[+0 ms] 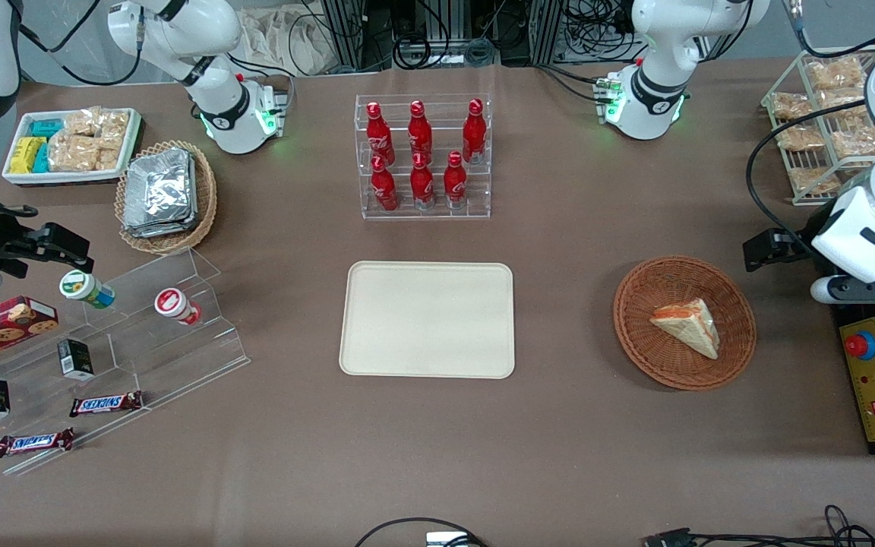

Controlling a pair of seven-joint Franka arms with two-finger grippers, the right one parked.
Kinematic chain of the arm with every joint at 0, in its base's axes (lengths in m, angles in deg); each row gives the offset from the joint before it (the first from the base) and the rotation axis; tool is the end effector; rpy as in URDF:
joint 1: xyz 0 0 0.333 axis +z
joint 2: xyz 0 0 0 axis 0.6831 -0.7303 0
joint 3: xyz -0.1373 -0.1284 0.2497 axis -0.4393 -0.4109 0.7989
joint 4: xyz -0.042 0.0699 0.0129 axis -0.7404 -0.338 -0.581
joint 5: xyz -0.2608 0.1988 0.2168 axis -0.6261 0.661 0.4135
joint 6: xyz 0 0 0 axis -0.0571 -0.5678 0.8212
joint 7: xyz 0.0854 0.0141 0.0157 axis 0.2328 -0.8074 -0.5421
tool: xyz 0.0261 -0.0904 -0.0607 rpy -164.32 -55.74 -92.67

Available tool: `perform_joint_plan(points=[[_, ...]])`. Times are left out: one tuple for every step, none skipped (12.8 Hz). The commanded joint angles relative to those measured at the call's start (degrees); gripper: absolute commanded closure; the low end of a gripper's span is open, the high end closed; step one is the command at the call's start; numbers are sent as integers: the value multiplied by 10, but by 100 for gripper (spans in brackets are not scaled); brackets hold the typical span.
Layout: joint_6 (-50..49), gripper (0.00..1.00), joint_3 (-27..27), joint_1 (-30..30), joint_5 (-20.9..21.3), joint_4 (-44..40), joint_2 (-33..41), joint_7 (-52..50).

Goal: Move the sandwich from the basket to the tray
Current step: 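Move the left gripper over the wicker basket toward the wrapped sandwich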

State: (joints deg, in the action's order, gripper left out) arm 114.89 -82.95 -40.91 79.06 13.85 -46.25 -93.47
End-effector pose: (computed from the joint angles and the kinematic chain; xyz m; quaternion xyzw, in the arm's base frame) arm 0.5983 -0.0481 0.5692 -0.9993 0.0045 0.0331 0.0194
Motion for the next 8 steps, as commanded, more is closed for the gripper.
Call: perform_joint_plan(points=[[-17, 0, 1, -3, -6, -21, -8, -39], [-17, 0, 1, -3, -5, -23, -13, -43], [-21, 0, 1, -3, -6, -25, -21, -42], [-24, 0, 1, -2, -5, -25, -22, -40], [-25, 0, 2, -2, -1, -21, -22, -45], [-22, 0, 3, -1, -4, -8, -28, -72], [-15, 0, 3, -2, 1, 10, -29, -133], [4, 0, 3, -1, 0, 30, -28, -194]])
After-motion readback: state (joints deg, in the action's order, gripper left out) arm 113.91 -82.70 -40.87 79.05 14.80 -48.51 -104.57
